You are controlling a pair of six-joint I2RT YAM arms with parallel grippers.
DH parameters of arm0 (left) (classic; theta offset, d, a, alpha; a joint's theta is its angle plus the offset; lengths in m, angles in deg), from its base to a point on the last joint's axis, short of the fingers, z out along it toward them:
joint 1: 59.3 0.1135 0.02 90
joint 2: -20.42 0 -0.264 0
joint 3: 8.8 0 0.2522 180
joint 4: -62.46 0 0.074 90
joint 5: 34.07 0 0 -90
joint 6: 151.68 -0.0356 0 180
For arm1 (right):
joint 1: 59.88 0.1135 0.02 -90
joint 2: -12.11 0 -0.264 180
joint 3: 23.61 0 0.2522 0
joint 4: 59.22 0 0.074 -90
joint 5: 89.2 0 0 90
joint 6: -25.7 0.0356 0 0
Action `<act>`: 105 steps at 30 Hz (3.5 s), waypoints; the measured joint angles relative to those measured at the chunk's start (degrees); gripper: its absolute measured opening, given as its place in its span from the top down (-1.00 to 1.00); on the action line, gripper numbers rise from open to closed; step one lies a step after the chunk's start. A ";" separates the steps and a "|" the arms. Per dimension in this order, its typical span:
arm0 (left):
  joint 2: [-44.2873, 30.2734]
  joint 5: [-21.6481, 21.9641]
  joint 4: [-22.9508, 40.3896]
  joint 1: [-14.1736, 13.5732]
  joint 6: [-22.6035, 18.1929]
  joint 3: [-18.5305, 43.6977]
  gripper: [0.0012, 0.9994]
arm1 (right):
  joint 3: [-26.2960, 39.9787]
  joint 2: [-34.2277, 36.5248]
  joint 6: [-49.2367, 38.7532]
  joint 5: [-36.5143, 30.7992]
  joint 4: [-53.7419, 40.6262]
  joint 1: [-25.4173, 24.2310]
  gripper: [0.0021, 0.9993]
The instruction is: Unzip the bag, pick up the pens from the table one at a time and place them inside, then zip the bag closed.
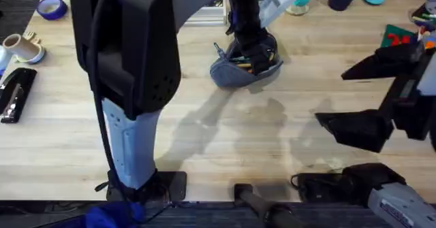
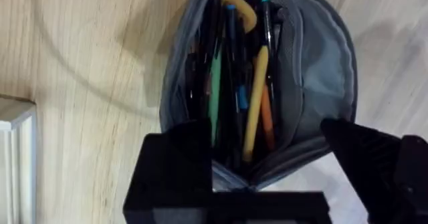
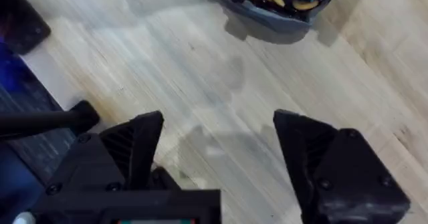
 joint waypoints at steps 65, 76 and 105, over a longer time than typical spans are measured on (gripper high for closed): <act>40.56 -0.36 20.47 11.08 2.21 -7.17 -1.00 | 0.00 0.00 0.00 -0.02 -3.30 0.00 -1.00; 63.24 -2.91 10.34 15.70 2.21 -26.90 -0.99 | 0.00 0.00 0.02 -0.02 -3.30 0.00 -1.00; 76.58 -9.10 -2.14 23.78 -4.55 -50.48 -0.99 | 0.00 0.00 0.00 0.00 -3.31 0.00 -1.00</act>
